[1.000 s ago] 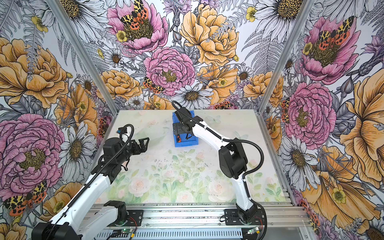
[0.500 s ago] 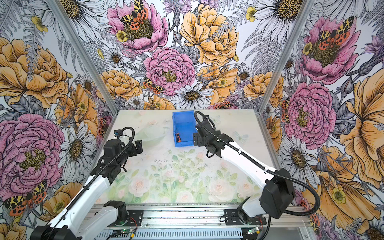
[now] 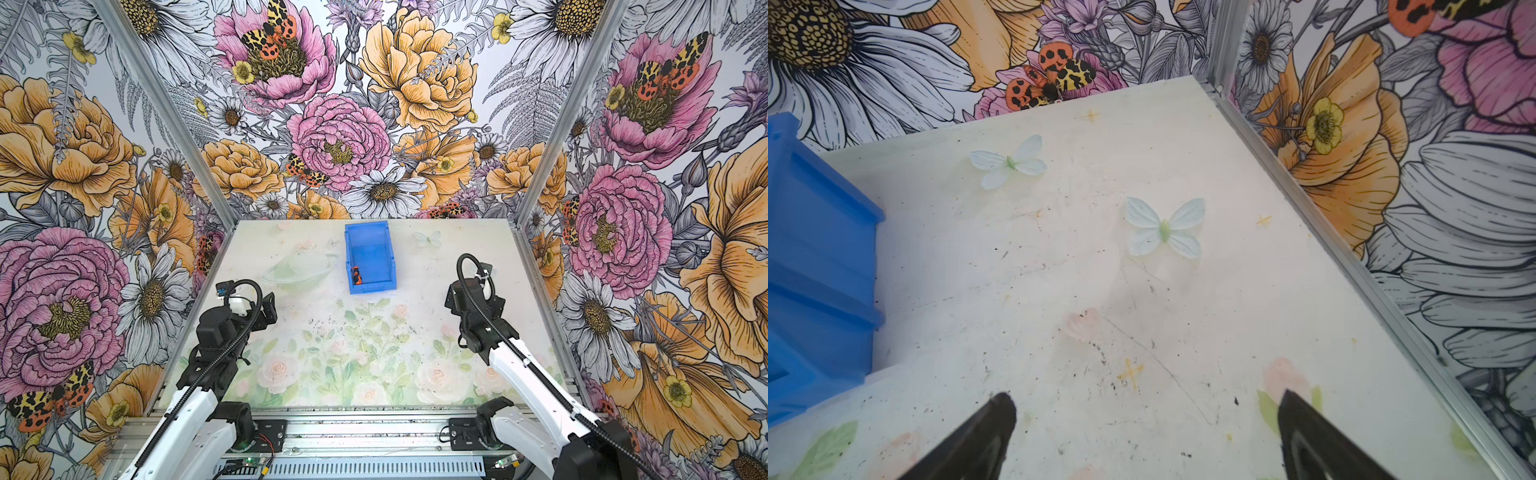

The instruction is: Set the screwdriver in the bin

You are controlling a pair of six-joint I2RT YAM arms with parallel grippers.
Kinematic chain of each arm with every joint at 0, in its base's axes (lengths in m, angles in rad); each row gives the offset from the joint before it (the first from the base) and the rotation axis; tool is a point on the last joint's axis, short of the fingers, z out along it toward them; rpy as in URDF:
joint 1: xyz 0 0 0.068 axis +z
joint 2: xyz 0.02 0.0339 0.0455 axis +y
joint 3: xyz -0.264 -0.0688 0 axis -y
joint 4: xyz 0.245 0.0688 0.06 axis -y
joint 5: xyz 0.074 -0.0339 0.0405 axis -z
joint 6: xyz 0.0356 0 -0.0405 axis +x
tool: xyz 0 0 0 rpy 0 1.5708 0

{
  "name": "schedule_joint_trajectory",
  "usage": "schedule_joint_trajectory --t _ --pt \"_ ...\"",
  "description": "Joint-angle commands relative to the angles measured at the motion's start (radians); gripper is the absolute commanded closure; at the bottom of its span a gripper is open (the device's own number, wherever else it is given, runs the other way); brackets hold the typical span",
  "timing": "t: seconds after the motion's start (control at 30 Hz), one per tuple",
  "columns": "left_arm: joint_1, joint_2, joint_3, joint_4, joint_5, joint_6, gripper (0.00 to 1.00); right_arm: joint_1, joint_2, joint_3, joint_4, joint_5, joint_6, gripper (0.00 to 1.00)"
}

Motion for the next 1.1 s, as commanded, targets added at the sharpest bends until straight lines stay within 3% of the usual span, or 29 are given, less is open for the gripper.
schedule_joint_trajectory --t 0.0,0.2,0.5,0.9,1.07 --pt "0.01 -0.003 -0.014 0.066 -0.029 0.076 0.01 -0.05 -0.054 -0.077 0.221 -0.05 -0.122 0.0" --pt "0.019 0.074 -0.037 0.182 -0.046 0.103 0.01 -0.144 -0.037 -0.176 0.382 -0.172 -0.262 0.01" --pt "0.023 0.223 -0.105 0.475 -0.035 0.12 0.01 -0.268 0.152 -0.214 0.703 -0.312 -0.311 0.0" --pt "0.032 0.457 -0.101 0.709 0.027 0.176 0.01 -0.311 0.417 -0.168 0.905 -0.439 -0.386 0.0" --pt "0.059 0.586 -0.063 0.818 0.089 0.176 0.01 -0.314 0.466 -0.127 0.913 -0.455 -0.421 0.01"
